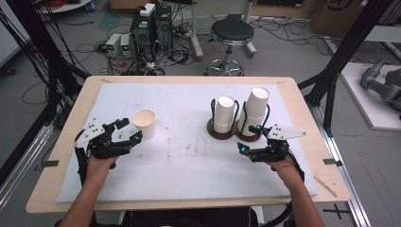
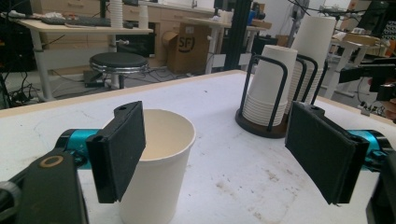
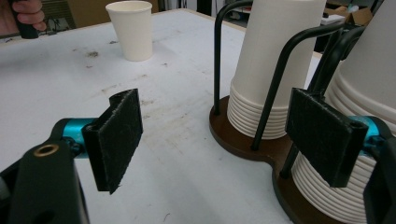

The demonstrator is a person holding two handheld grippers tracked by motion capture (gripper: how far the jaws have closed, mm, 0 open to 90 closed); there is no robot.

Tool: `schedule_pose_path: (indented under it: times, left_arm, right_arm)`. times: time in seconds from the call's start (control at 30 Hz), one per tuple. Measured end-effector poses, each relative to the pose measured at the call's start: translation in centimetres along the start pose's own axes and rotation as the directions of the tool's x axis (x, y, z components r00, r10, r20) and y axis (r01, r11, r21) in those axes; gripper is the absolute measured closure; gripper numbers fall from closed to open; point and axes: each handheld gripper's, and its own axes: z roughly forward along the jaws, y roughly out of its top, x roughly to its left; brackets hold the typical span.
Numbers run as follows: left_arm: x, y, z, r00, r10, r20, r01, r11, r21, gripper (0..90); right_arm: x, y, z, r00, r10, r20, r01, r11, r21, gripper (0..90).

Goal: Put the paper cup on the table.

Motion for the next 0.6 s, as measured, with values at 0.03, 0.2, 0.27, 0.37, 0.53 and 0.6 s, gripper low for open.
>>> schedule_pose_path:
  times: [0.03, 0.2, 0.27, 0.37, 0.53, 0.6]
  left_arm:
    - [0.01, 0.00, -0.01, 1.0000, 0.000, 0.001, 0.000, 1.0000, 0.002, 20.4]
    - [0.07, -0.13, 0.05, 1.0000, 0.000, 0.004, 0.000, 1.0000, 0.002, 20.4]
    - [0.11, -0.16, 0.05, 1.0000, -0.002, 0.005, 0.002, 1.0000, 0.003, 20.4]
    - [0.18, -0.21, 0.09, 1.0000, -0.001, 0.005, 0.001, 1.0000, 0.001, 20.4]
    - [0.25, -0.28, 0.20, 1.0000, 0.000, 0.006, 0.000, 1.0000, 0.008, 20.4]
    - [0.30, -0.35, 0.25, 1.0000, -0.003, 0.006, 0.003, 0.9999, 0.015, 20.4]
  right_arm:
    - [0.00, -0.01, 0.05, 1.0000, -0.004, 0.000, 0.004, 1.0000, -0.001, 19.5]
    - [-0.01, -0.02, 0.19, 1.0000, -0.002, -0.003, 0.002, 1.0000, 0.007, 19.5]
    - [-0.07, -0.03, 0.19, 1.0000, -0.004, 0.001, 0.004, 1.0000, 0.006, 19.5]
    - [-0.07, -0.03, 0.15, 1.0000, 0.000, 0.003, 0.000, 1.0000, 0.007, 19.5]
    - [-0.08, -0.06, 0.12, 1.0000, -0.001, 0.002, 0.001, 1.0000, 0.006, 19.5]
    - [-0.08, -0.08, 0.12, 1.0000, 0.003, 0.002, -0.003, 1.0000, 0.007, 19.5]
